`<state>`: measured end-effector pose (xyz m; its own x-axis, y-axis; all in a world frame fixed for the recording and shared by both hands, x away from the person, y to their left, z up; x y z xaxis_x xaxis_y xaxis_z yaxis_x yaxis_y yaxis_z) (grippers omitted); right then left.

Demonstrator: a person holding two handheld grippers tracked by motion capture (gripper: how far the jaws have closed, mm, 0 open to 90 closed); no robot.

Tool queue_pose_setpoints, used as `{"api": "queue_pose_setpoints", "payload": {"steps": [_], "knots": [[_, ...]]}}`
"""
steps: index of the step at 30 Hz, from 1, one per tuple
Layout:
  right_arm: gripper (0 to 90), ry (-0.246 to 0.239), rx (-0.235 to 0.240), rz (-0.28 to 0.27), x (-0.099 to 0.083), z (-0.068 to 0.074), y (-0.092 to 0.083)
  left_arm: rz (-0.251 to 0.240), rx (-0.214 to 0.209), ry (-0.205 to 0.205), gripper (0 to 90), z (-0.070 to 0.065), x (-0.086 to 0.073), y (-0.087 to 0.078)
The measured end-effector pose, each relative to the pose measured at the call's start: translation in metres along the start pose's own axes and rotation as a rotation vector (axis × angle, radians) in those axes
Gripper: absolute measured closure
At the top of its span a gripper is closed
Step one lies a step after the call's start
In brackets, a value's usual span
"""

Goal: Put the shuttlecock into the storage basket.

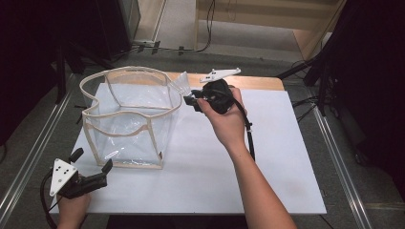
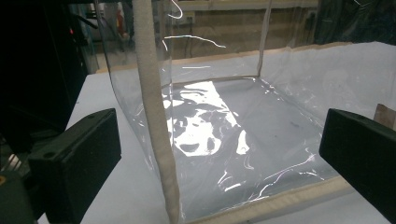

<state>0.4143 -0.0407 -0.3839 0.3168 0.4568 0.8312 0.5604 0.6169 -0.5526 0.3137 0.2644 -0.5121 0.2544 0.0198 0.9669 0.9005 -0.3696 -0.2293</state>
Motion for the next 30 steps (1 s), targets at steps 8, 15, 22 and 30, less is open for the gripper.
{"api": "queue_pose_setpoints", "payload": {"steps": [8, 15, 22, 30], "knots": [[63.2, -0.005, 0.01, -0.007, 0.006, 0.006, 0.003, 0.0, 0.0, 0.002, 0.0, 0.0, 0.0, 0.0], [63.2, -0.008, 0.017, -0.012, 0.01, 0.009, 0.006, -0.001, 0.001, 0.0, 0.0, 0.0, 0.0, 0.0], [63.2, -0.015, 0.024, -0.016, 0.014, 0.013, 0.008, 0.0, 0.001, 0.0, 0.0, 0.0, 0.0, 0.0], [63.1, -0.016, 0.039, -0.018, 0.018, 0.019, 0.015, -0.001, 0.002, 0.0, 0.0, 0.0, 0.0, 0.0]]}}
Point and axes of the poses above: each handheld gripper's, and its own axes: y roughly forward along the jaws, x roughly out of its top, z roughly to its left, the point moved 10 cm from there along y, roughly forward along the jaws, and after that the axes turned 9 degrees about -y, right-handed, at the moved point
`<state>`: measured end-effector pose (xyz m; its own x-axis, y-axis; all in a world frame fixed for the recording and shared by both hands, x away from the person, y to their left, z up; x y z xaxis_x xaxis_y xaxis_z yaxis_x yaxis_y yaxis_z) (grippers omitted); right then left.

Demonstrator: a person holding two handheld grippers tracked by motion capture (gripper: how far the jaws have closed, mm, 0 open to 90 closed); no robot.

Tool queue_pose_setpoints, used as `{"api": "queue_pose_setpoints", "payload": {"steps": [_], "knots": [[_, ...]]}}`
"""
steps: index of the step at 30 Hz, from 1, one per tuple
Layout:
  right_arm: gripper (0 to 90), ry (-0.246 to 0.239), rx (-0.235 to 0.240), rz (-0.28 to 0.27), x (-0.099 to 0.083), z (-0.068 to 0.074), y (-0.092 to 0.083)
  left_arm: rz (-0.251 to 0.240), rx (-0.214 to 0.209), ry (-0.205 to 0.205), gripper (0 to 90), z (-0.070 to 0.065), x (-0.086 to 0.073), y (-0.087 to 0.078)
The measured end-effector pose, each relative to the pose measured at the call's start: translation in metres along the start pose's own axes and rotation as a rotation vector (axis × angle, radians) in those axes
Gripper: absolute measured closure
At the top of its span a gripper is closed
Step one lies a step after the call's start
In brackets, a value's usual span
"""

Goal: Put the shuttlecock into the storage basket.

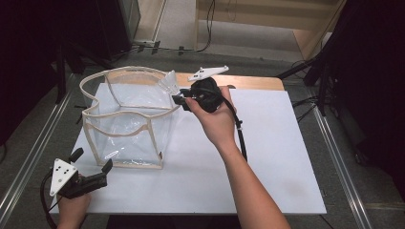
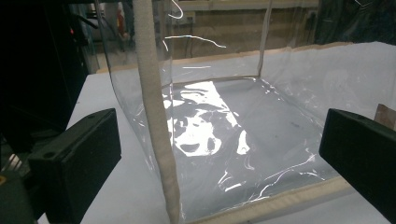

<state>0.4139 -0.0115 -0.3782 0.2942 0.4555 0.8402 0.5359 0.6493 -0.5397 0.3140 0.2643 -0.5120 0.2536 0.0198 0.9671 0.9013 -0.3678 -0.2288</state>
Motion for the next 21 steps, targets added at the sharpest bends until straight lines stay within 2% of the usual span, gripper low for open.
{"api": "queue_pose_setpoints", "payload": {"steps": [12, 13, 17, 21], "knots": [[61.9, 0.0, 0.003, -0.004, 0.0013, 0.0019, 0.005, 0.001, -0.002, -0.001, 0.0, 0.0, 0.0, 0.0002], [59.5, 0.004, 0.005, -0.008, 0.0015, 0.0017, 0.0048, 0.001, -0.002, -0.001, 0.0, 0.0, 0.0, 0.0002], [38.8, 0.005, 0.035, -0.035, 0.0024, 0.0026, 0.0025, 0.0, -0.002, -0.005, 0.0, 0.0001, 0.0001, 0.0002], [22.7, -0.003, 0.001, -0.065, 0.0024, -0.0006, -0.0045, 0.0, -0.003, -0.005, 0.0, 0.0001, 0.0001, 0.0002]]}}
Point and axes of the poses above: each handheld gripper's, and its own axes: y roughly forward along the jaws, x roughly out of its top, z roughly to its left, the point moved 10 cm from there along y, roughly forward along the jaws, and after that the axes turned 9 degrees about -y, right-handed, at the moved point
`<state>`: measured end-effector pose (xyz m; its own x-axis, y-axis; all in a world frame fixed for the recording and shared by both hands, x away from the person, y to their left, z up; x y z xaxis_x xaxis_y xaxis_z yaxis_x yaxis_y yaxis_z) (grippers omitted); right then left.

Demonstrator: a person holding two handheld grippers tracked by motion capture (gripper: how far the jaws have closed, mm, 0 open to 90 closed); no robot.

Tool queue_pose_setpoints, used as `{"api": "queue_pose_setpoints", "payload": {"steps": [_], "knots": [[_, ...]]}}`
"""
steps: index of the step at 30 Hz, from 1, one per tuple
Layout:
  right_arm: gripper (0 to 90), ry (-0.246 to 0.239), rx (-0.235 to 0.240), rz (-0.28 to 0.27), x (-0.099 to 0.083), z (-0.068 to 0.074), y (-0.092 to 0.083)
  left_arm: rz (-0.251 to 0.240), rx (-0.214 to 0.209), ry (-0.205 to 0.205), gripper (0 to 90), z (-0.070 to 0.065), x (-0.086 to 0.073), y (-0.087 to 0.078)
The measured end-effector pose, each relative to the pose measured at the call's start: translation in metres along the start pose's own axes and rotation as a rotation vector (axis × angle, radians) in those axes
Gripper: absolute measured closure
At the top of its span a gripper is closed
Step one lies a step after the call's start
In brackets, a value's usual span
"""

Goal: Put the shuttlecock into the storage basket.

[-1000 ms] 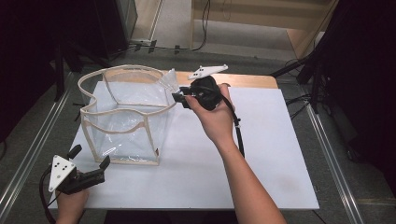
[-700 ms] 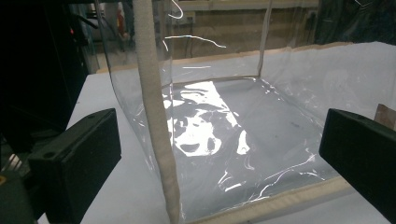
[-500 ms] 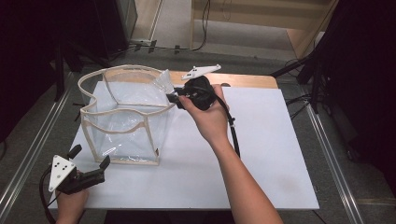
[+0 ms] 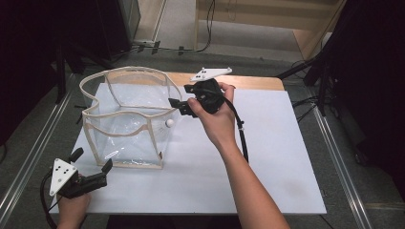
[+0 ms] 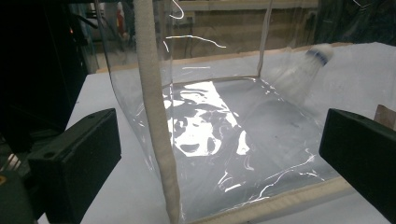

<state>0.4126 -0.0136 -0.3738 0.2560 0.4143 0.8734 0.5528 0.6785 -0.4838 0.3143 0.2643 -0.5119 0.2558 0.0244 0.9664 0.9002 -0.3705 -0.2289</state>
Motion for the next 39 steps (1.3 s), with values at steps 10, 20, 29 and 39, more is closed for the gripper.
{"api": "queue_pose_setpoints", "payload": {"steps": [10, 20, 29, 39], "knots": [[0.0, -0.008, -0.031, -0.042, -0.012, -0.006, -0.016, 0.002, 0.0, 0.004, 0.0, 0.0, 0.0, 0.0], [0.0, -0.008, -0.045, -0.038, -0.033, -0.011, -0.028, 0.003, 0.002, 0.006, 0.0, 0.0, 0.0, 0.0], [0.0, -0.002, -0.066, -0.055, -0.051, -0.016, -0.041, 0.006, 0.003, 0.012, 0.0, 0.0, -0.001, 0.0], [0.0, 0.005, -0.086, -0.045, -0.074, -0.021, -0.048, 0.007, 0.006, 0.011, 0.0, -0.001, -0.001, 0.0]]}}
Point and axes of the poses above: each handheld gripper's, and its own axes: y roughly forward along the jaws, x roughly out of its top, z roughly to its left, the point moved 10 cm from there along y, roughly forward along the jaws, and after that the axes turned 9 degrees about -y, right-handed, at the moved point
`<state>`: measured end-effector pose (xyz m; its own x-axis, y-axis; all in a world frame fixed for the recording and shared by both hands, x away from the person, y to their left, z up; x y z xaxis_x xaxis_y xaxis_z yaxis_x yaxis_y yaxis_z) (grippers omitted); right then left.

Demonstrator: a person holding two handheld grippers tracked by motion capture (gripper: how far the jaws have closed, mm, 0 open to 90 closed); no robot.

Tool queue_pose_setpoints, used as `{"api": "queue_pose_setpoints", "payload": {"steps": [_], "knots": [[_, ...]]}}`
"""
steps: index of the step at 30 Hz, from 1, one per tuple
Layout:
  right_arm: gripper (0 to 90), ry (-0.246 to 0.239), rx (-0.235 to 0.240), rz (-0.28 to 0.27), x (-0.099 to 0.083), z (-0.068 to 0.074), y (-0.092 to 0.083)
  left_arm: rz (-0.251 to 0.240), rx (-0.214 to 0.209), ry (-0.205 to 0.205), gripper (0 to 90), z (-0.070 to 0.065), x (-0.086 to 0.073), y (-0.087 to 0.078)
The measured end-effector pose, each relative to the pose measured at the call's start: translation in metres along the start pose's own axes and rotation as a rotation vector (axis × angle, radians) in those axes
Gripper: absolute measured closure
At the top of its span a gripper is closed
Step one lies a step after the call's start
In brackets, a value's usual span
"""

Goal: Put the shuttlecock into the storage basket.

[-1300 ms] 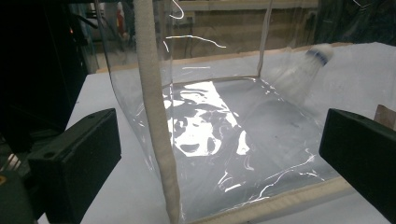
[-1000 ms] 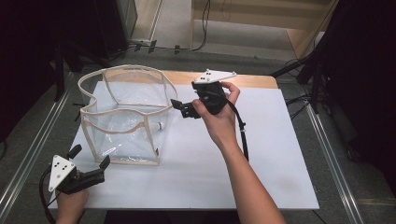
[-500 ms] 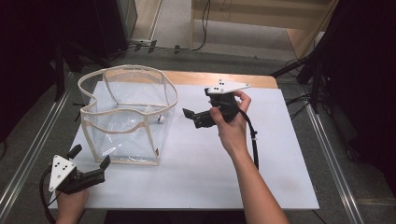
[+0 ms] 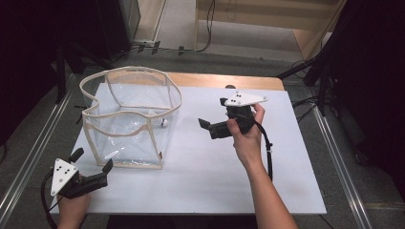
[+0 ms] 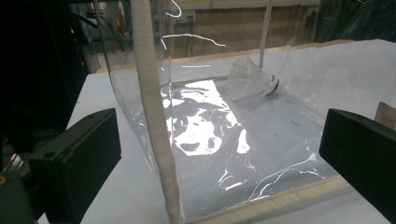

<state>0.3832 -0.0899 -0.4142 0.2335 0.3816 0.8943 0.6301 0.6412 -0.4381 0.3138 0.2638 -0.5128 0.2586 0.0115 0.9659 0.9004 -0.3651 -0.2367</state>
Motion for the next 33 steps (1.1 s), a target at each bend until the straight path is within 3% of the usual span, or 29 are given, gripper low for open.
{"api": "queue_pose_setpoints", "payload": {"steps": [33], "knots": [[0.0, 0.082, -0.071, -0.012, -0.065, -0.024, -0.039, 0.002, 0.003, 0.006, 0.0, -0.001, 0.0, 0.0]]}}
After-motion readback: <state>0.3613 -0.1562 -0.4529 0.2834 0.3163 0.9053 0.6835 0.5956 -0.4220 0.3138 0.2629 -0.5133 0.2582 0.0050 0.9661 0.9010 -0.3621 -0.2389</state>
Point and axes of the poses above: each handheld gripper's, and its own axes: y roughly forward along the jaws, x roughly out of its top, z roughly to its left, the point moved 10 cm from there along y, roughly forward along the jaws, and after that the axes turned 9 degrees about -y, right-handed, at the moved point
